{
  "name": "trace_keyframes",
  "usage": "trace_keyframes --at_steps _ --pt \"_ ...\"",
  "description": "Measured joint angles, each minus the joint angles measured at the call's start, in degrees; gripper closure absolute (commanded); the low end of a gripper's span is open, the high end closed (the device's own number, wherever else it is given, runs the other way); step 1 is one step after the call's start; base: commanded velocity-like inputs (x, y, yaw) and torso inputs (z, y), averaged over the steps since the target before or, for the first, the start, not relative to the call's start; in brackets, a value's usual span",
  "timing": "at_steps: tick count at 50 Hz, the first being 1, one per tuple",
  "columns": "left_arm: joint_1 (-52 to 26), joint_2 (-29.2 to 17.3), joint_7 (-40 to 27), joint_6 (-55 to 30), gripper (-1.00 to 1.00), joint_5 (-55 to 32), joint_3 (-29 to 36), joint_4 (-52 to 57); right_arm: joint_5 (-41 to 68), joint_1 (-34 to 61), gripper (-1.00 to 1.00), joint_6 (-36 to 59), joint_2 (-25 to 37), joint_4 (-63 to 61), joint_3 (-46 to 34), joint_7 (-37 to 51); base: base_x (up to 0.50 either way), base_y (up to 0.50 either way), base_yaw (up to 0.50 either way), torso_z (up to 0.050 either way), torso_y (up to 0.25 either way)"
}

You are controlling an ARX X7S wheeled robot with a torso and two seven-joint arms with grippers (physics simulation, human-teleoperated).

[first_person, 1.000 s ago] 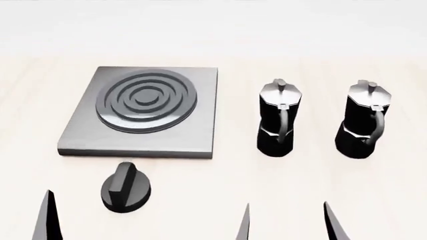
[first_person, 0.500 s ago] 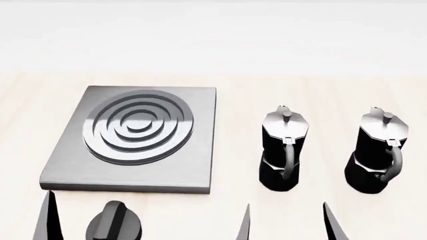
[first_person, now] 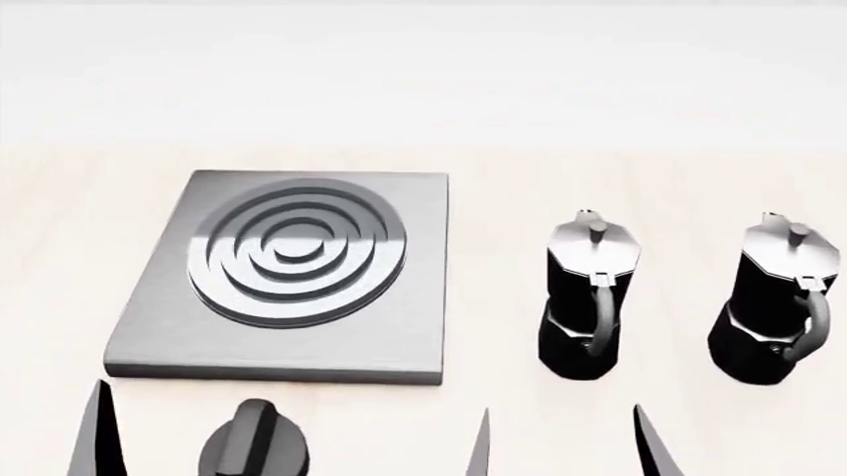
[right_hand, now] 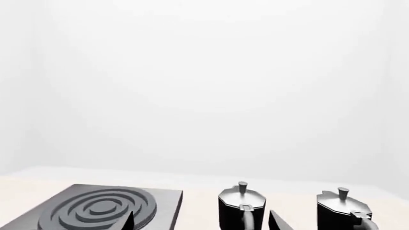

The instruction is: Put both moka pots on the stove.

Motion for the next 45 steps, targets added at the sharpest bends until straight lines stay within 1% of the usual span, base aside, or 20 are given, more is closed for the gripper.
trace_keyframes --at_steps 45 --pt "-0.53 -2.34 -2.29 1.31 -1.00 -0.92 1.84 -1.22 1.47 0.50 -1.00 -0.63 2.37 0.39 -1.88 2.56 0.00 0.11 0.00 0.000 0.000"
